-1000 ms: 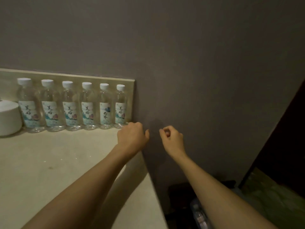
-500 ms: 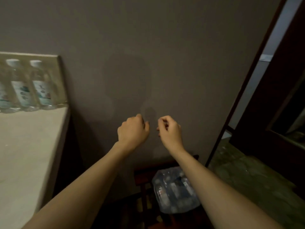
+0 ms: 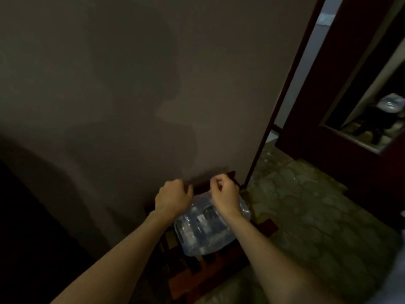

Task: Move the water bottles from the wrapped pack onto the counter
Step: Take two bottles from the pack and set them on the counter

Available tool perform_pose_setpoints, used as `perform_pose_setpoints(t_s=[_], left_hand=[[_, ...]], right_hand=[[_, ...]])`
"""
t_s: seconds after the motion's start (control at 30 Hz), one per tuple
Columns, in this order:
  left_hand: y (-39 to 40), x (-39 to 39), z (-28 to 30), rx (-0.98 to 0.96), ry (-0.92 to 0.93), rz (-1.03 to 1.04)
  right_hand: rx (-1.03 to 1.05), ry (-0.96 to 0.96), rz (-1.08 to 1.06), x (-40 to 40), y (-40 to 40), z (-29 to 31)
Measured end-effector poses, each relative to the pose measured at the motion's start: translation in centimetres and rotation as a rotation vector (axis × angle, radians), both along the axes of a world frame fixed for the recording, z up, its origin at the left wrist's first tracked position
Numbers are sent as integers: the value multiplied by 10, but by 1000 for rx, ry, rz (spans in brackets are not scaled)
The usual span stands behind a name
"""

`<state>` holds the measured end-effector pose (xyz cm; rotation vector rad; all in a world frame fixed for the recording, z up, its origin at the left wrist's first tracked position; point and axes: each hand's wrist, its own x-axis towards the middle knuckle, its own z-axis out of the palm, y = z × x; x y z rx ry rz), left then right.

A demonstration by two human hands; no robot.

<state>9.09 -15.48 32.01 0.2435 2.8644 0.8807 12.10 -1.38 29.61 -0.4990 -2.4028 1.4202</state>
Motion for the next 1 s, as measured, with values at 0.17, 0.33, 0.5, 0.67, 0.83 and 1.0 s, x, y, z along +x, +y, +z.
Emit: perform_pose_setpoints(t_s=[0.17, 0.33, 0.5, 0.67, 0.83, 1.0], left_hand=[[41, -29, -58, -8, -170, -49], [57, -48, -111, 56, -289, -89], [58, -56, -151, 155, -465, -65], [57, -65, -185, 157, -590, -14], [61, -73, -210, 122, -698, 68], [81, -81, -228, 152, -705, 173]], right_hand=[[43, -269, -72, -15, 56, -43], [45, -418, -112, -38, 82, -73], [-16, -532, -64, -48, 81, -109], [-50, -690, 21, -62, 83, -145], [-120, -861, 105, -81, 82, -179], [-172, -986, 186, -91, 88, -212]])
